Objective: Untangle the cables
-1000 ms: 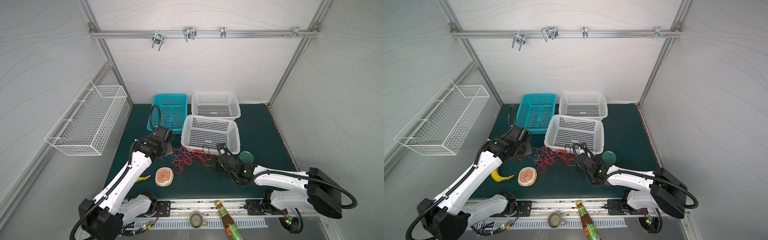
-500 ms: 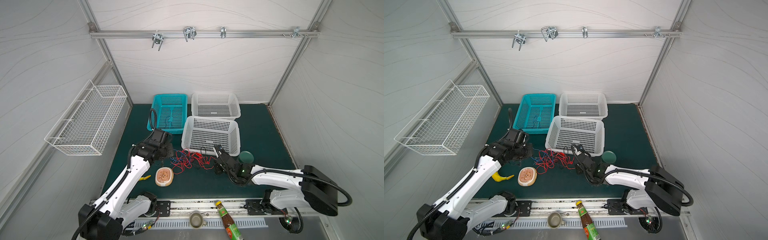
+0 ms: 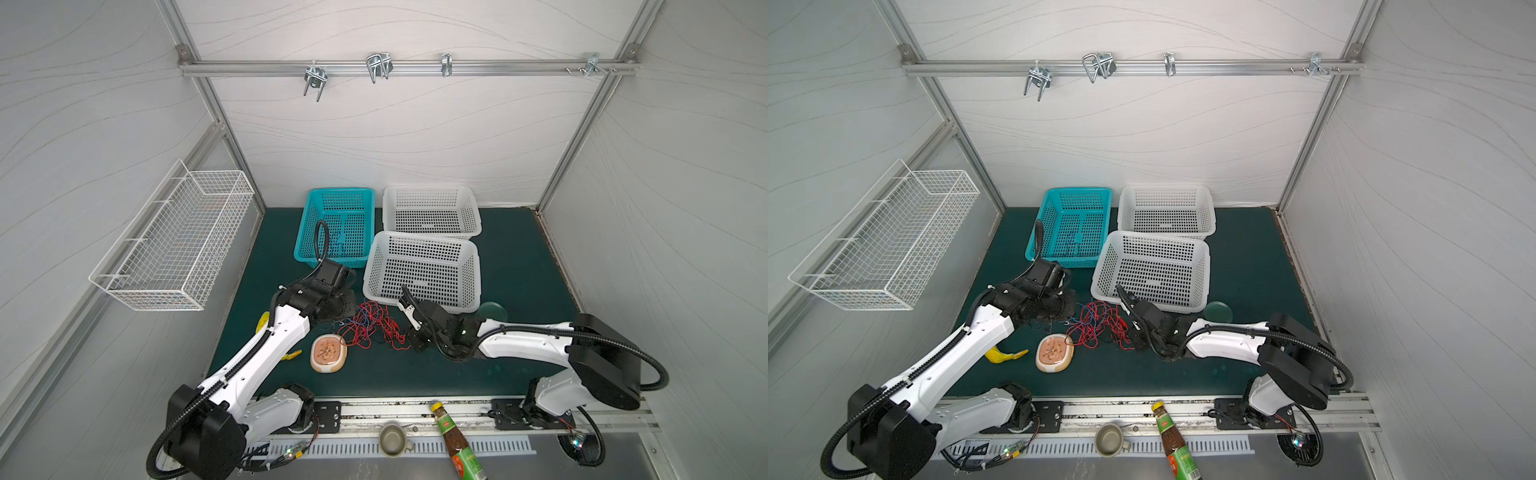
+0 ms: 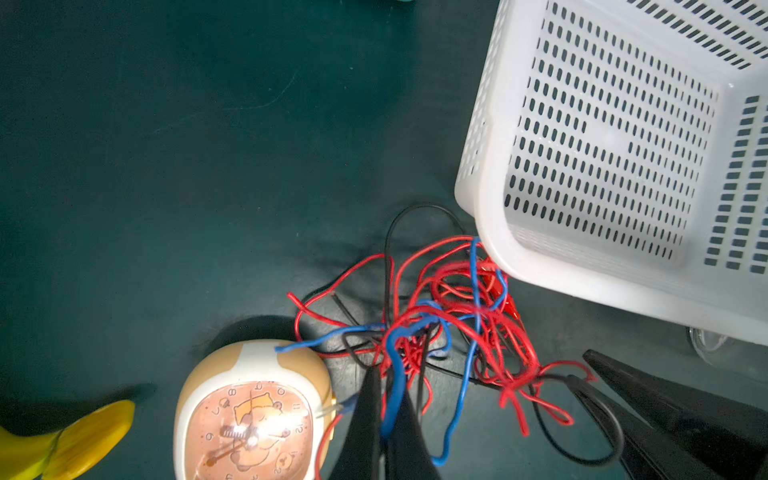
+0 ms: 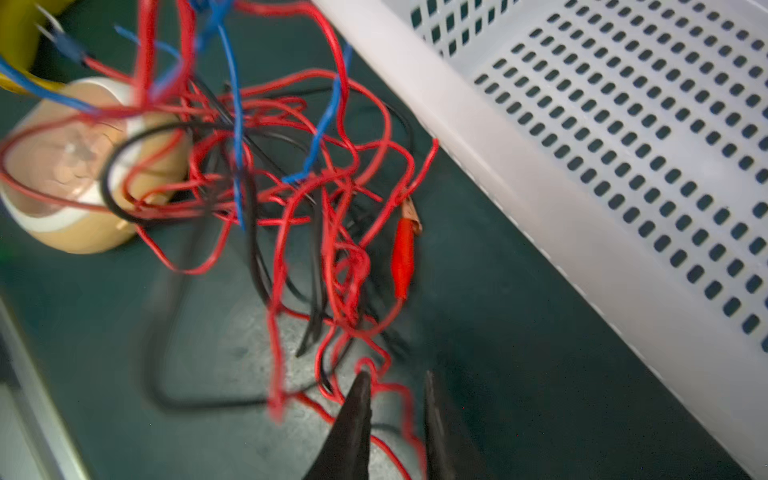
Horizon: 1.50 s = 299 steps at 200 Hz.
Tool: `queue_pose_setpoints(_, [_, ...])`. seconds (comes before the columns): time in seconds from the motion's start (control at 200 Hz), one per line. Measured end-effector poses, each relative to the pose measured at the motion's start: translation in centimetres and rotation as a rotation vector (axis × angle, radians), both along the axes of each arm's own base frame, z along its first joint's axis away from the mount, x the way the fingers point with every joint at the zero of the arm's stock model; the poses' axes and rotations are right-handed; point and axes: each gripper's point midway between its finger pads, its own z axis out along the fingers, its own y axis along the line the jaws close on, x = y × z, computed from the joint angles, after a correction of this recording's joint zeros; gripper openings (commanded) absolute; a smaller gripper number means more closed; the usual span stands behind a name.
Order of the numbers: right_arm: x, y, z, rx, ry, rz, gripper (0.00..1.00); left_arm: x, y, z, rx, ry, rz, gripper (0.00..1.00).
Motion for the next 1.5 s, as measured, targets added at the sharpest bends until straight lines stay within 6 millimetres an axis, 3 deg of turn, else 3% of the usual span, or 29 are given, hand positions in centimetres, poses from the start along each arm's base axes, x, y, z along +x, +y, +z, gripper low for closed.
queue_pose_setpoints(0.155, [1.3, 1.1, 2.1, 0.007, -0.031, -0.019, 0.39, 0.0, 0.1, -0.1, 0.009, -0.004, -0.001, 0.0])
queue_pose_setpoints(0.265, [2.4, 1.1, 2.3, 0.002, -0.034, -0.044, 0.36, 0.1, 0.1, -0.1, 0.014, -0.009, 0.0, 0.0])
queue_pose_setpoints(0.42, [3.6, -0.2, 1.2, -0.037, -0.011, -0.095, 0.29, 0.2, 0.5, 0.0, 0.034, -0.016, 0.004, 0.0])
queue_pose_setpoints(0.735, [4.5, -3.5, -0.8, -0.097, 0.019, -0.2, 0.28, 0.0, 1.7, 0.4, 0.088, -0.04, 0.024, 0.0])
queue_pose_setpoints(0.941, [4.3, -5.2, -0.3, -0.08, 0.017, -0.212, 0.26, 0.1, 0.9, 1.7, 0.039, -0.098, -0.017, 0.0])
queue_pose_setpoints(1.216, [0.1, -0.9, 2.8, 0.037, -0.027, 0.042, 0.28, -0.3, 0.2, 2.7, -0.013, -0.148, -0.057, 0.0])
queue_pose_setpoints(1.341, [0.3, 0.9, 4.9, 0.107, -0.042, 0.08, 0.32, -0.3, -0.2, 2.8, -0.029, -0.152, -0.068, 0.0])
queue_pose_setpoints(1.496, [1.5, 4.6, 8.6, 0.212, -0.073, 0.105, 0.4, -0.3, -0.3, 2.6, -0.032, -0.144, -0.072, 0.0])
